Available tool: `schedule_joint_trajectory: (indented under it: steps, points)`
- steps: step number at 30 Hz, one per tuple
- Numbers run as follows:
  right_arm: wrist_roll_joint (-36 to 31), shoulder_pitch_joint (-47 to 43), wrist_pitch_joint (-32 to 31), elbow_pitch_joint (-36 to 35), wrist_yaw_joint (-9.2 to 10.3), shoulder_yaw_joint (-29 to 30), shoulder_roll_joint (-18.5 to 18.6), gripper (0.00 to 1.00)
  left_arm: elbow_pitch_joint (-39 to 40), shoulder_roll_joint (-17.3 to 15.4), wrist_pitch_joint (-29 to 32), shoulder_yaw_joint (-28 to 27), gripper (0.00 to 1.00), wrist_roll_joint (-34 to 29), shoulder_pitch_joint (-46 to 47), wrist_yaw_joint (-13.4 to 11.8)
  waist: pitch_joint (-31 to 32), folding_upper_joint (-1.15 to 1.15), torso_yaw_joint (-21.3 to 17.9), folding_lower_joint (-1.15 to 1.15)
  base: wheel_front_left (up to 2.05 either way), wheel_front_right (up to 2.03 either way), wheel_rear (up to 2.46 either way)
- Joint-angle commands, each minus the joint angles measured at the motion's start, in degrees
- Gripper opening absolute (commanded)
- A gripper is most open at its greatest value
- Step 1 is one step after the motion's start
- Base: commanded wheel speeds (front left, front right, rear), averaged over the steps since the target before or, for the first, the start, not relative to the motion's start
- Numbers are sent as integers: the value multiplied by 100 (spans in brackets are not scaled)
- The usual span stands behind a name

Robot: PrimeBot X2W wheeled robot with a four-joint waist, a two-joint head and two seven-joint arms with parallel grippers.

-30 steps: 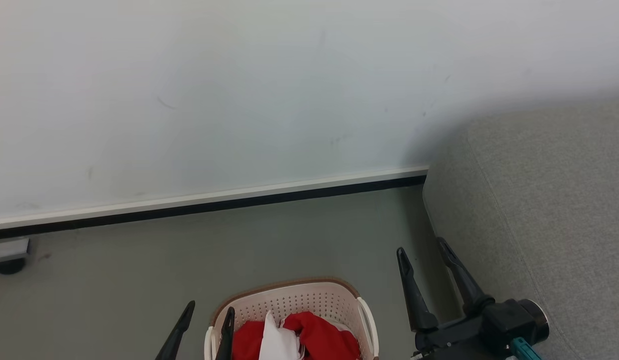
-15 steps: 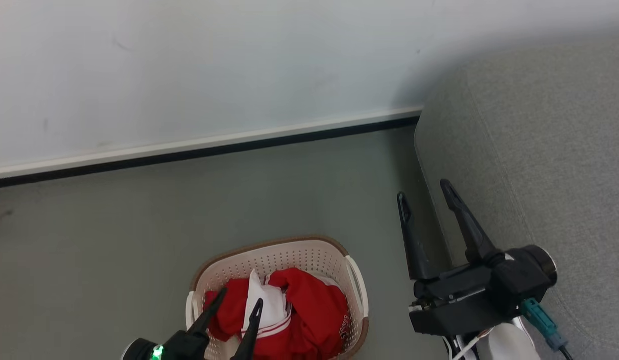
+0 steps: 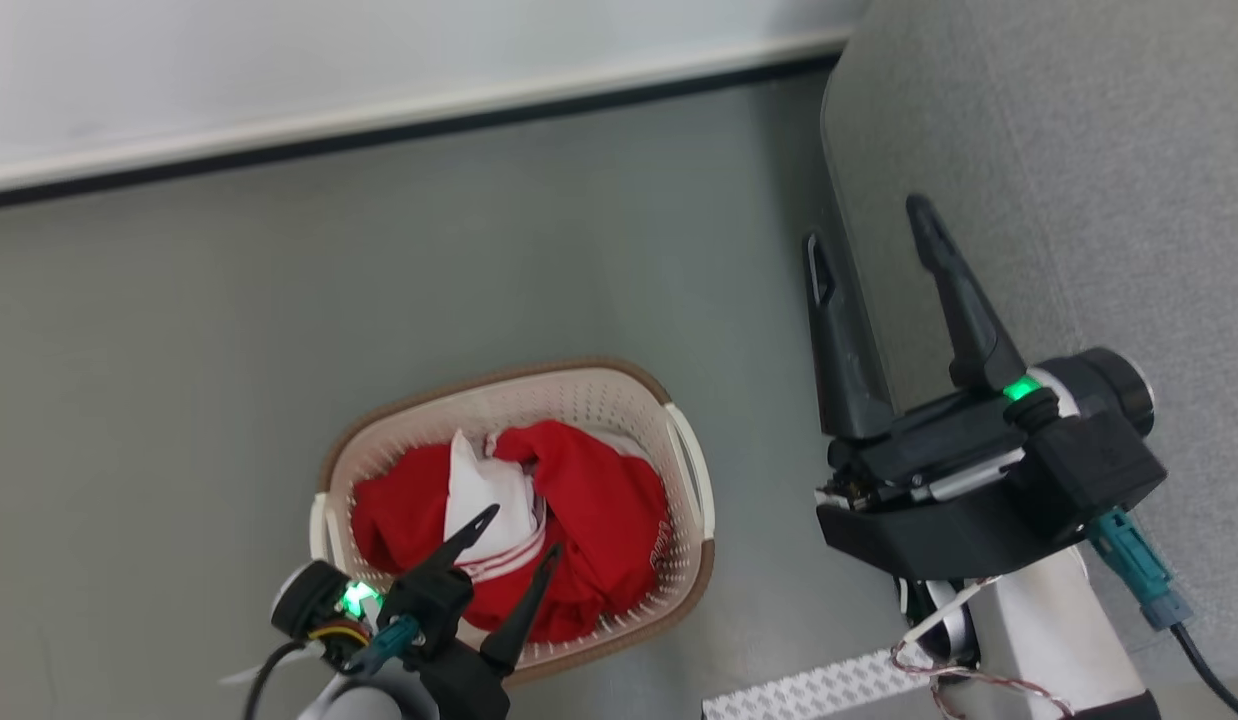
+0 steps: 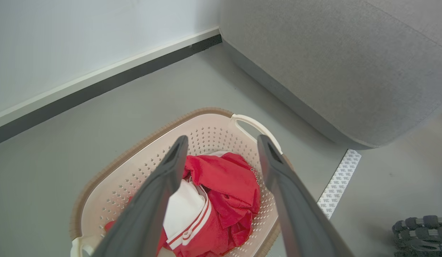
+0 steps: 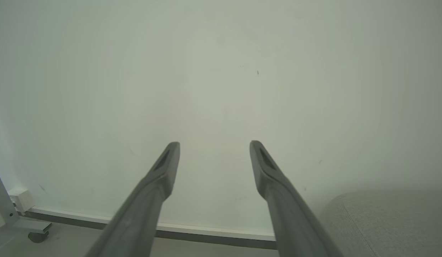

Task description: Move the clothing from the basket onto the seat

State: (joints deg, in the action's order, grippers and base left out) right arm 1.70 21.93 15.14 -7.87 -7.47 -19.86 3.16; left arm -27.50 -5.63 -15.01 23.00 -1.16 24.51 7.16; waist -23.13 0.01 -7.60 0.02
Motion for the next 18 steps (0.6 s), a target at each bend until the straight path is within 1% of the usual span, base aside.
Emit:
schedule_joint_trajectory:
  steps: [1,9,12,18]
  points:
    - [-29,132,7,-51,-4,-11,-13,100,-121,-99,-19,77,100,-87,176,9,-613,-1,-208,-2,0,0,0]
    - [-83,614,8,-297,-4,-28,-30,100,-843,-242,-19,616,100,-113,1037,24,-1363,-1,-314,-2,0,0,0]
    - [-31,697,8,-351,-4,-47,-32,100,-993,-259,-19,761,100,-76,1217,25,-1489,-1,-340,-2,0,0,0]
    - [81,885,8,-447,-4,-61,-32,100,-1533,-291,-19,1337,100,-43,1740,27,-1796,-1,-392,-2,0,0,0]
